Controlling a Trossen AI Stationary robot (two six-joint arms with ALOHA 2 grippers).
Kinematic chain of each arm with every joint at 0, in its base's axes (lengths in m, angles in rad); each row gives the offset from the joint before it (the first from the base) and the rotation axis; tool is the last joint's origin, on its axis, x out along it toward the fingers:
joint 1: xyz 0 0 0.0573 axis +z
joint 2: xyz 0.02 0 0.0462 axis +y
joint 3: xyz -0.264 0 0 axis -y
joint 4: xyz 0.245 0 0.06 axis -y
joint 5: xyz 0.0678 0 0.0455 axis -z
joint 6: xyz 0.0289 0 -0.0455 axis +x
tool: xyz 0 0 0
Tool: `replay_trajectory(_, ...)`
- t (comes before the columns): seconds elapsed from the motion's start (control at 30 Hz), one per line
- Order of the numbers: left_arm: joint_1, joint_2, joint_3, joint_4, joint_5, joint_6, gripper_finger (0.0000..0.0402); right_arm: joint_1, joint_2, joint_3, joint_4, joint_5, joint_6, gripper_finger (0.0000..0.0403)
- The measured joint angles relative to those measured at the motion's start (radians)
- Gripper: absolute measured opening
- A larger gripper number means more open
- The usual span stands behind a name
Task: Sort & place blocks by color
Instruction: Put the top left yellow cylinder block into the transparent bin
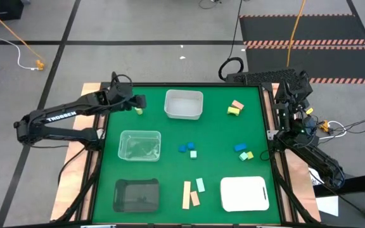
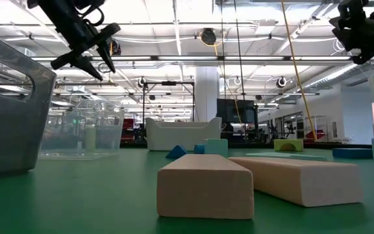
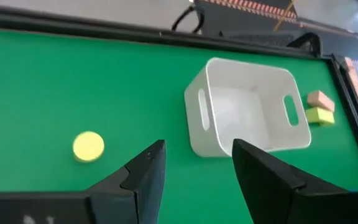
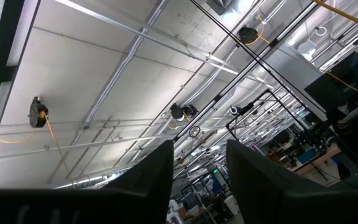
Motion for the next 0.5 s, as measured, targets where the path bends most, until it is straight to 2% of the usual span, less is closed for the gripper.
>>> replay_trajectory(0.23,0.000,0.132,0.000,-0.017,0.119,-0.025,0.0186,0.000,0.000,0.000,-0.002,0.000,0.000,0.0139)
replay_trajectory(0.5,0.006,0.290,0.000,-0.054,0.136,-0.036,0.0190,0.000,0.000,0.000,-0.007,0.000,0.000,0.0139)
